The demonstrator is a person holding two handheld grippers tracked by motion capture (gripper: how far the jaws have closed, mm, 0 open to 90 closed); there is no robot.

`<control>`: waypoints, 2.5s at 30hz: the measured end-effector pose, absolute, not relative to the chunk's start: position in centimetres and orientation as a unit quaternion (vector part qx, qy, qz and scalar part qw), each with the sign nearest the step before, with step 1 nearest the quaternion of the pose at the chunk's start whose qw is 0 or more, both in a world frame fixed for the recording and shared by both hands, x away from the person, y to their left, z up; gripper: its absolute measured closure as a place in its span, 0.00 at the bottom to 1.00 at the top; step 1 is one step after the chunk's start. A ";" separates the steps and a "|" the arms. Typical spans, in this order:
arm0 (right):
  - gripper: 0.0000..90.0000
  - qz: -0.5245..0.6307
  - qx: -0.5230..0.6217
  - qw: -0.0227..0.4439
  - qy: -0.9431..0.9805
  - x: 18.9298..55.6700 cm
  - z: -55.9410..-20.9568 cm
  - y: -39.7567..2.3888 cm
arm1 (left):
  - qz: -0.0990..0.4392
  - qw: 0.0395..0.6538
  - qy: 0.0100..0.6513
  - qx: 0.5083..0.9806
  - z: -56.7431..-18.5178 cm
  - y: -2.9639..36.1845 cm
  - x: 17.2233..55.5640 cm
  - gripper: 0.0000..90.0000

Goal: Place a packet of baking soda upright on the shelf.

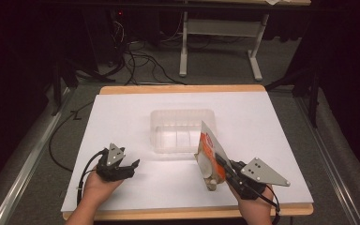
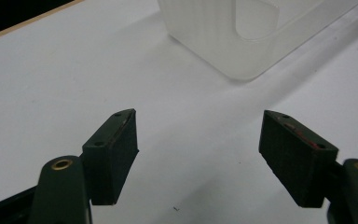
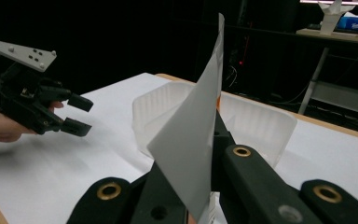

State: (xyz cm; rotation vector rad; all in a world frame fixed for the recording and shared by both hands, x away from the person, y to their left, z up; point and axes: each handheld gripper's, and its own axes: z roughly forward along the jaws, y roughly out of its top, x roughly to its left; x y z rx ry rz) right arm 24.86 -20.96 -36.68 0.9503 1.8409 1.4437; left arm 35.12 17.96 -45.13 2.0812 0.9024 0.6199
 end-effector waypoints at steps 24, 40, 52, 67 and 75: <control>1.00 0.565 0.337 0.321 0.681 25.8 -32.2 -18.4 | 0.248 0.397 0.355 0.809 -44.8 18.4 35.0 0.32; 1.00 0.565 0.335 0.326 0.680 29.4 -31.1 -15.7 | 0.249 0.400 0.353 0.808 -44.7 18.5 35.0 0.32; 1.00 0.560 0.343 0.322 0.682 32.0 -31.4 -13.7 | 0.248 0.403 0.354 0.807 -44.6 18.6 34.9 0.32; 1.00 0.554 0.357 0.314 0.683 34.9 -31.1 -12.3 | 0.248 0.402 0.354 0.807 -44.6 18.6 35.0 0.32; 1.00 0.550 0.360 0.318 0.684 36.5 -31.0 -11.3 | 0.249 0.404 0.355 0.806 -44.6 18.7 35.0 0.32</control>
